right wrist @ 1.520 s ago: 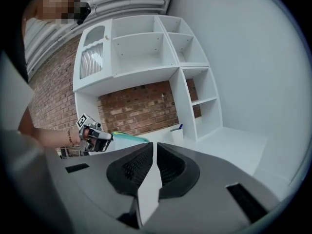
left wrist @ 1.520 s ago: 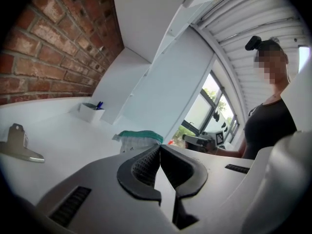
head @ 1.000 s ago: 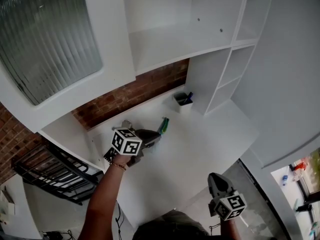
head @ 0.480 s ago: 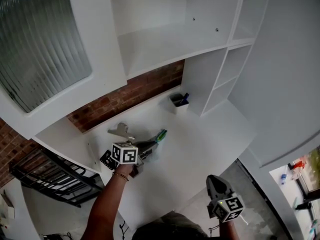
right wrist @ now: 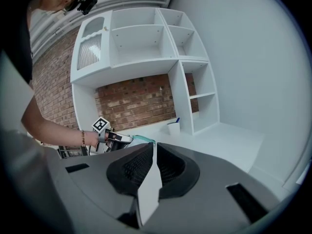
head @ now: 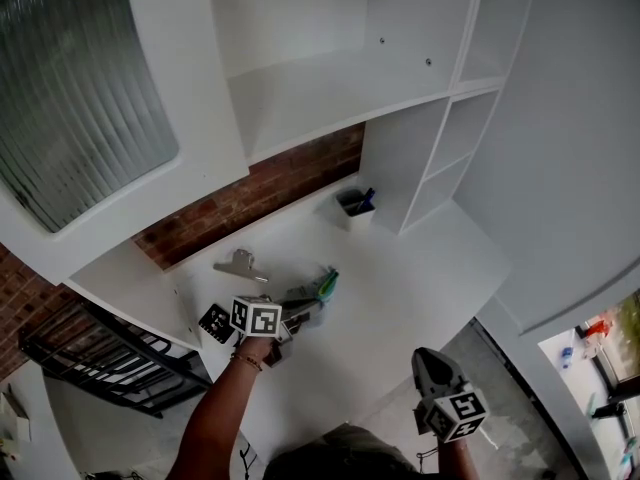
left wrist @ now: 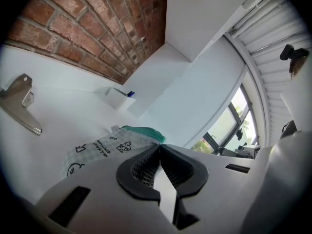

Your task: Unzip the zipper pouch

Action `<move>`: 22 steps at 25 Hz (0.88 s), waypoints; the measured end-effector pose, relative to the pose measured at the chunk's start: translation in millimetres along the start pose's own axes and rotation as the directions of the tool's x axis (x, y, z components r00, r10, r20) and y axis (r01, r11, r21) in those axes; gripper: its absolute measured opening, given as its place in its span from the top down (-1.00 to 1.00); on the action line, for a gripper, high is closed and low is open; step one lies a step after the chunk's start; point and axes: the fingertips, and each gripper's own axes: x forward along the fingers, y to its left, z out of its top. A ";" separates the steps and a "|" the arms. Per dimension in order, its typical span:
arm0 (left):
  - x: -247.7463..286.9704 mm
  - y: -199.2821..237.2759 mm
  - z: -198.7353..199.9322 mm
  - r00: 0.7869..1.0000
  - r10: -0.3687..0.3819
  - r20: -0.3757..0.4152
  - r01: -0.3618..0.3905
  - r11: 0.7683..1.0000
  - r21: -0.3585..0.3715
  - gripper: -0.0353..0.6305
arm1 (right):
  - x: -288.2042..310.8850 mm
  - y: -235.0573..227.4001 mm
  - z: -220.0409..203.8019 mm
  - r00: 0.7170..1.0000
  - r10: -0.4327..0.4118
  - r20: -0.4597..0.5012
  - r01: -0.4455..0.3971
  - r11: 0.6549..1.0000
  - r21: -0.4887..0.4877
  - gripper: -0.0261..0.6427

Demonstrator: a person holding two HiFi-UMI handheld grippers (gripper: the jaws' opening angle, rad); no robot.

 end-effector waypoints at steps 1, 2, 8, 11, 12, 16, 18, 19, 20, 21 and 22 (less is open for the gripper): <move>2.7 -2.3 -4.5 1.000 -0.004 -0.018 0.004 1.000 0.007 0.88 | 1.1 0.4 0.3 1.000 0.002 0.001 -0.002 1.000 0.000 0.85; 5.2 -4.2 -9.1 0.999 -0.005 -0.036 0.006 1.000 0.016 0.88 | 2.0 1.0 0.1 1.000 0.006 0.000 -0.006 1.000 -0.001 0.85; 12.4 -6.6 -32.5 0.996 0.015 -0.084 -0.013 1.000 0.029 0.88 | 3.6 7.8 -8.0 0.999 0.028 -0.020 -0.028 1.000 0.006 0.85; 14.1 -9.6 -38.7 0.997 0.016 -0.076 -0.015 1.000 0.017 0.88 | 2.1 9.7 -12.3 0.999 0.029 -0.026 -0.029 1.000 0.012 0.85; 14.3 -9.9 -40.7 0.997 0.022 -0.075 -0.020 1.000 0.018 0.88 | 1.6 10.1 -13.3 0.999 0.028 -0.026 -0.028 1.000 0.013 0.85; 11.5 -11.4 -48.4 0.996 0.042 -0.073 -0.041 0.999 0.026 0.87 | -2.0 11.9 -16.9 0.999 0.023 -0.033 -0.023 1.000 0.020 0.85; 8.8 -14.0 -50.2 0.997 0.041 -0.063 -0.040 0.999 0.024 0.84 | -3.5 12.2 -18.0 0.999 0.021 -0.034 -0.020 1.000 0.022 0.85; 7.2 -15.3 -50.9 0.997 0.040 -0.059 -0.039 0.999 0.024 0.83 | -3.8 12.5 -18.2 0.999 0.020 -0.034 -0.020 1.000 0.022 0.85; 5.2 -16.9 -51.6 0.998 0.040 -0.057 -0.039 0.999 0.025 0.82 | -3.8 13.1 -18.2 0.999 0.020 -0.033 -0.020 1.000 0.022 0.85; 2.9 -19.3 -52.5 0.998 0.040 -0.057 -0.039 0.999 0.030 0.81 | -3.7 14.1 -18.1 0.999 0.021 -0.033 -0.020 1.000 0.021 0.85; 0.4 -23.2 -53.1 0.998 0.039 -0.056 -0.037 0.999 0.039 0.80 | -3.3 15.4 -17.8 0.999 0.023 -0.033 -0.023 1.000 0.019 0.85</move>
